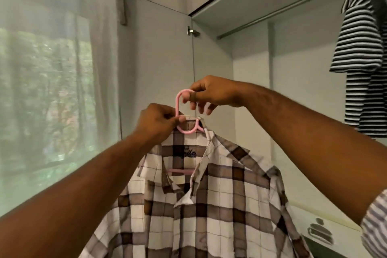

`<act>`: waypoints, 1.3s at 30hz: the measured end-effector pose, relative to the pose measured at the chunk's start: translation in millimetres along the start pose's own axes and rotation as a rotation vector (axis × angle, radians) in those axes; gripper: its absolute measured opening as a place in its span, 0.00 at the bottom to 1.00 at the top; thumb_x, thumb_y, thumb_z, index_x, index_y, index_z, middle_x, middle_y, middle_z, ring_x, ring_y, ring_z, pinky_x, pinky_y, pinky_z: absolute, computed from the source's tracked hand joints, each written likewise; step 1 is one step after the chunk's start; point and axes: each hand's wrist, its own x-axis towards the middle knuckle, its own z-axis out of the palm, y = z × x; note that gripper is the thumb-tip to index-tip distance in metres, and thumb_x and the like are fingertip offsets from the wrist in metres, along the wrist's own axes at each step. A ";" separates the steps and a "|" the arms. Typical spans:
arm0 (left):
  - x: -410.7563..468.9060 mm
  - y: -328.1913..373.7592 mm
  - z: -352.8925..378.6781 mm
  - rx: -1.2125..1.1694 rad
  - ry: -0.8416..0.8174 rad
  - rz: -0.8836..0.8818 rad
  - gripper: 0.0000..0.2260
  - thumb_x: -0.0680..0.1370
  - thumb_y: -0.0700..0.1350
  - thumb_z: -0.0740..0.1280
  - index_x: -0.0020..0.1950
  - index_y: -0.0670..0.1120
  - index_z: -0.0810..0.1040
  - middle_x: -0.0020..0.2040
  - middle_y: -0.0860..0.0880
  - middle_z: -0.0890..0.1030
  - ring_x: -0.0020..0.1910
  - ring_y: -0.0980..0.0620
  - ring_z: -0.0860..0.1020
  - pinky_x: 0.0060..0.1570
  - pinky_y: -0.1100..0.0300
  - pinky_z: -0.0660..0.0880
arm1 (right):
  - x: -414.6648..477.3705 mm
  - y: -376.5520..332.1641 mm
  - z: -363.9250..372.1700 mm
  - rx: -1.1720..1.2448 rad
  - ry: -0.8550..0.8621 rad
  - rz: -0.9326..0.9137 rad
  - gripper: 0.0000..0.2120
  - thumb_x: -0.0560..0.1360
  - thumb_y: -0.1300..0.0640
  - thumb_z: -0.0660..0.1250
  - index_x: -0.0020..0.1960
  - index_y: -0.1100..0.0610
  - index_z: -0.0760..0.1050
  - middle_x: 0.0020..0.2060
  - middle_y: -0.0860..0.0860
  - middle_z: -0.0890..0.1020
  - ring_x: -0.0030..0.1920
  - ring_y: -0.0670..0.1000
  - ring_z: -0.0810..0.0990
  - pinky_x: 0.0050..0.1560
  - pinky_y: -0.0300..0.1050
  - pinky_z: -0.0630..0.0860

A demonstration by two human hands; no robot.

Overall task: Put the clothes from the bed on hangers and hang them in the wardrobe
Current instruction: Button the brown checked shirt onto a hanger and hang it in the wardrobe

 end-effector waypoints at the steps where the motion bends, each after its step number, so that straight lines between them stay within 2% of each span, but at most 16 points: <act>1: 15.6 -3.0 8.5 -0.010 -0.004 0.009 0.08 0.77 0.51 0.72 0.52 0.50 0.85 0.41 0.53 0.85 0.39 0.56 0.82 0.39 0.61 0.76 | 0.7 16.5 -7.5 -0.037 0.003 0.027 0.17 0.80 0.41 0.65 0.55 0.54 0.82 0.47 0.51 0.85 0.42 0.49 0.83 0.45 0.47 0.83; 3: 46.5 -8.0 22.9 -0.030 -0.003 0.027 0.08 0.77 0.51 0.72 0.52 0.50 0.85 0.41 0.53 0.85 0.38 0.58 0.81 0.40 0.61 0.77 | 1.3 52.2 -21.4 -0.105 -0.032 0.100 0.18 0.79 0.40 0.66 0.54 0.54 0.81 0.47 0.50 0.85 0.44 0.49 0.83 0.47 0.48 0.82; 5: 81.3 -11.6 35.0 -0.034 0.006 0.043 0.07 0.77 0.50 0.72 0.53 0.50 0.85 0.42 0.53 0.85 0.38 0.58 0.81 0.38 0.63 0.75 | 2.1 89.1 -34.3 -0.138 -0.136 0.207 0.19 0.77 0.39 0.67 0.55 0.54 0.82 0.48 0.50 0.86 0.48 0.52 0.84 0.51 0.51 0.82; 7: 116.6 -11.5 43.5 -0.041 0.026 0.056 0.07 0.77 0.50 0.72 0.52 0.50 0.85 0.42 0.52 0.85 0.41 0.56 0.82 0.41 0.60 0.78 | 3.0 121.7 -45.4 -0.186 -0.236 0.294 0.23 0.73 0.37 0.68 0.56 0.54 0.83 0.49 0.50 0.86 0.53 0.53 0.84 0.55 0.53 0.83; 9: 153.8 -10.8 52.5 -0.055 0.052 0.077 0.07 0.77 0.50 0.72 0.52 0.50 0.85 0.43 0.52 0.85 0.43 0.55 0.82 0.45 0.58 0.80 | 6.3 152.1 -56.8 -0.232 -0.257 0.328 0.22 0.71 0.36 0.70 0.54 0.53 0.84 0.48 0.48 0.87 0.53 0.52 0.84 0.56 0.52 0.82; 12: 204.7 -14.0 69.4 -0.072 0.089 0.112 0.07 0.78 0.50 0.72 0.53 0.48 0.85 0.41 0.53 0.84 0.37 0.58 0.79 0.35 0.64 0.74 | 12.0 196.8 -68.4 -0.287 -0.091 0.301 0.17 0.75 0.39 0.70 0.48 0.53 0.85 0.42 0.48 0.87 0.48 0.52 0.85 0.51 0.46 0.80; 14: 239.8 -16.6 84.2 -0.097 0.096 0.132 0.07 0.78 0.49 0.72 0.53 0.47 0.85 0.39 0.53 0.83 0.35 0.60 0.77 0.31 0.67 0.71 | 18.3 223.7 -75.9 -0.291 0.068 0.274 0.19 0.76 0.39 0.68 0.44 0.55 0.84 0.39 0.51 0.85 0.42 0.53 0.83 0.44 0.45 0.78; 16: 272.9 -16.9 102.6 -0.115 0.084 0.153 0.07 0.78 0.48 0.72 0.53 0.46 0.85 0.38 0.52 0.82 0.33 0.59 0.76 0.29 0.69 0.69 | 23.9 244.9 -84.5 -0.286 0.186 0.253 0.22 0.77 0.38 0.65 0.40 0.56 0.81 0.33 0.50 0.81 0.36 0.50 0.79 0.39 0.44 0.74; 18: 305.1 -15.0 123.1 -0.140 0.060 0.192 0.09 0.79 0.48 0.72 0.53 0.45 0.85 0.39 0.51 0.82 0.34 0.59 0.77 0.30 0.68 0.70 | 26.9 260.5 -94.9 -0.281 0.276 0.240 0.23 0.78 0.38 0.63 0.37 0.56 0.77 0.29 0.47 0.77 0.31 0.44 0.74 0.37 0.41 0.70; 23: 391.2 -10.3 183.0 -0.174 0.039 0.326 0.10 0.80 0.50 0.71 0.54 0.45 0.85 0.40 0.49 0.82 0.35 0.58 0.76 0.33 0.66 0.71 | 40.4 299.9 -122.3 -0.310 0.511 0.250 0.23 0.80 0.42 0.63 0.33 0.55 0.72 0.23 0.44 0.71 0.26 0.43 0.68 0.30 0.36 0.65; 27: 461.5 5.2 232.6 -0.214 0.040 0.441 0.11 0.80 0.51 0.70 0.53 0.46 0.86 0.41 0.48 0.83 0.39 0.51 0.78 0.43 0.58 0.76 | 58.2 327.6 -158.0 -0.472 0.683 0.280 0.23 0.82 0.46 0.64 0.31 0.55 0.70 0.23 0.45 0.70 0.26 0.43 0.66 0.32 0.43 0.64; 30: 503.6 24.3 271.6 -0.290 0.078 0.532 0.14 0.81 0.54 0.67 0.50 0.45 0.85 0.43 0.46 0.84 0.42 0.46 0.80 0.40 0.55 0.74 | 65.3 336.1 -191.6 -0.663 0.730 0.367 0.23 0.82 0.45 0.63 0.32 0.57 0.73 0.26 0.49 0.73 0.28 0.47 0.68 0.33 0.45 0.64; 33: 527.5 45.0 305.8 -0.354 0.139 0.590 0.19 0.83 0.57 0.61 0.53 0.44 0.83 0.47 0.46 0.84 0.42 0.48 0.77 0.39 0.58 0.67 | 69.3 335.4 -225.5 -0.784 0.772 0.489 0.24 0.82 0.45 0.62 0.34 0.58 0.76 0.28 0.52 0.77 0.30 0.50 0.71 0.33 0.45 0.66; 36: 540.7 61.6 333.1 -0.435 0.156 0.661 0.22 0.85 0.58 0.56 0.57 0.42 0.80 0.48 0.47 0.81 0.45 0.49 0.75 0.43 0.57 0.68 | 70.9 333.2 -259.2 -0.865 0.839 0.620 0.24 0.82 0.46 0.64 0.31 0.57 0.75 0.27 0.52 0.76 0.30 0.50 0.72 0.34 0.45 0.66; 39: 547.6 78.5 354.8 -0.471 0.136 0.737 0.23 0.84 0.60 0.56 0.59 0.43 0.79 0.51 0.48 0.81 0.47 0.50 0.76 0.46 0.55 0.72 | 70.7 333.0 -289.7 -0.931 0.911 0.759 0.23 0.81 0.46 0.65 0.32 0.58 0.77 0.28 0.53 0.77 0.30 0.51 0.73 0.33 0.44 0.66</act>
